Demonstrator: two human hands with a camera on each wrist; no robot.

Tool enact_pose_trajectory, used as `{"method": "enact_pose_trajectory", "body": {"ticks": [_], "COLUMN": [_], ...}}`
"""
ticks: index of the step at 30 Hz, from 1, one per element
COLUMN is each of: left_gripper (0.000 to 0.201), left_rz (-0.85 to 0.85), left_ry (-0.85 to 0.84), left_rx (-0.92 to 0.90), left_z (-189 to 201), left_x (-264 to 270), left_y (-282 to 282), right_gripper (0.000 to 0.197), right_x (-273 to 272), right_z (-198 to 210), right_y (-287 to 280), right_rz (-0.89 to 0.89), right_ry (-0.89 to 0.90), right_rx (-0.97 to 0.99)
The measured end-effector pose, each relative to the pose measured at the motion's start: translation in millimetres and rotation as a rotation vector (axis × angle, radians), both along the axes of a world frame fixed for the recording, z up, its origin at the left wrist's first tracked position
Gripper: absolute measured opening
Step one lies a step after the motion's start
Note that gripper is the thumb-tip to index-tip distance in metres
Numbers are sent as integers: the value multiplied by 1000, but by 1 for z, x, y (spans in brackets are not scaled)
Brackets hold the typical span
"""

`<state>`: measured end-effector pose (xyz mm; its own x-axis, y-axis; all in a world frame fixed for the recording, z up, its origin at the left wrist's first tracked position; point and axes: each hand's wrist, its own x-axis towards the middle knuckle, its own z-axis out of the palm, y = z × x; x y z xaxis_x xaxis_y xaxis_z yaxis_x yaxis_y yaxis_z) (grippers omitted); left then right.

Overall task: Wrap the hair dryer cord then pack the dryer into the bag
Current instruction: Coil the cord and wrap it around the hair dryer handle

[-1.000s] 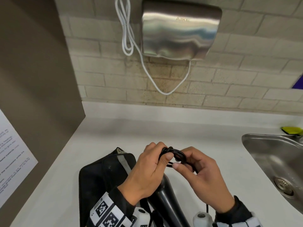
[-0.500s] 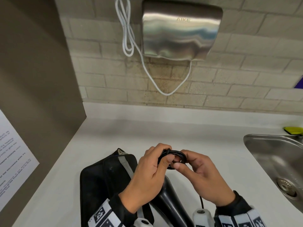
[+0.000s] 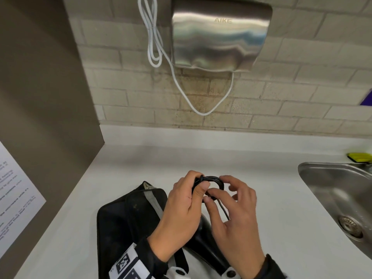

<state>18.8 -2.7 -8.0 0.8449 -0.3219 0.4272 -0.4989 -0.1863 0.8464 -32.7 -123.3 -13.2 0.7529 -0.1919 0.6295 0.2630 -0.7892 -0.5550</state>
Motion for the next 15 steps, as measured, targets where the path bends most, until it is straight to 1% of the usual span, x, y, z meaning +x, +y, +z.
{"method": "enact_pose_trajectory", "body": {"ticks": [1, 4, 6, 8, 12, 15], "left_gripper": [22, 19, 18, 17, 16, 20], "left_rz": [13, 37, 37, 30, 20, 37], "left_ry": [-4, -7, -7, -5, -1, 13], "left_rx": [4, 8, 12, 16, 10, -15], "left_z": [-2, -4, -4, -3, -4, -4], "left_x": [0, -1, -2, -4, -6, -5], "left_y": [0, -3, -5, -7, -11, -11], "right_gripper": [8, 16, 13, 10, 11, 16], "right_x": [-3, -15, -21, -26, -32, -36], "right_z": [5, 19, 26, 32, 36, 33], "right_y": [1, 0, -2, -3, -2, 0], "right_rz": [19, 93, 114, 116, 121, 119], "right_ry": [67, 284, 357, 393, 438, 421], "right_rx": [63, 291, 363, 388, 376, 294]}}
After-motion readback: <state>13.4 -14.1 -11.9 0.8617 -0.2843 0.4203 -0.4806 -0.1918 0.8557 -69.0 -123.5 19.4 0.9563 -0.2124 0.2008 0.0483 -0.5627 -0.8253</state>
